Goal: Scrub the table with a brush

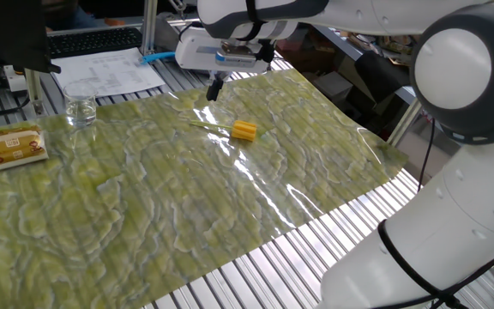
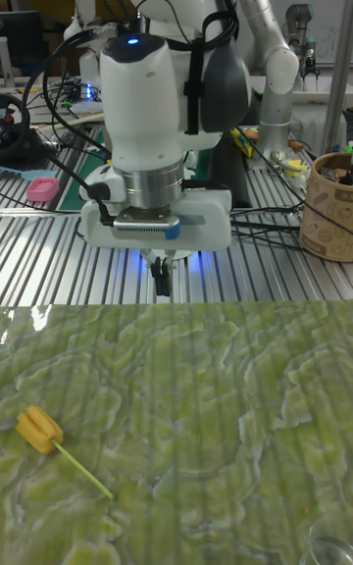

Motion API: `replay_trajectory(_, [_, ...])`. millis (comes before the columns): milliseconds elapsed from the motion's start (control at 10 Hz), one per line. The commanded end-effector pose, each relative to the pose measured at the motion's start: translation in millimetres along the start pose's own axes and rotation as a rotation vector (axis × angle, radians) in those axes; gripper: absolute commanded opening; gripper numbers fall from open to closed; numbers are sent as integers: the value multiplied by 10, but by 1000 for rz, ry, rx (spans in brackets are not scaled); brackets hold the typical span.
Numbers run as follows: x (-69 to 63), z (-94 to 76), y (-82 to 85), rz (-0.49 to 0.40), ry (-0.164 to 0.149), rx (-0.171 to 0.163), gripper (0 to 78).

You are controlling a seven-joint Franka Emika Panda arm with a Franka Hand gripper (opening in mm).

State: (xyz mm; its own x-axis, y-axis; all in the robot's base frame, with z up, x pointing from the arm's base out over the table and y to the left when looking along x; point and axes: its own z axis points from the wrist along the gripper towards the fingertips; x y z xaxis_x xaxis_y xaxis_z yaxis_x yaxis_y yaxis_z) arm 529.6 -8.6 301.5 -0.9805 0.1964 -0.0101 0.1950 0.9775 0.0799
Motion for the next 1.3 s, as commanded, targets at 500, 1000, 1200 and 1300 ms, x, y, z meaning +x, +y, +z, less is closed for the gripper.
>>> replay_trajectory(500, [-5, -14, 0, 175, 24, 2, 0])
replay_trajectory(1000, [-5, -14, 0, 141, 36, 10, 0])
replay_trajectory(1200, [-77, 38, -36, 115, 35, 7, 0])
replay_trajectory(1300, [-156, 85, -73, 103, 36, 8, 0])
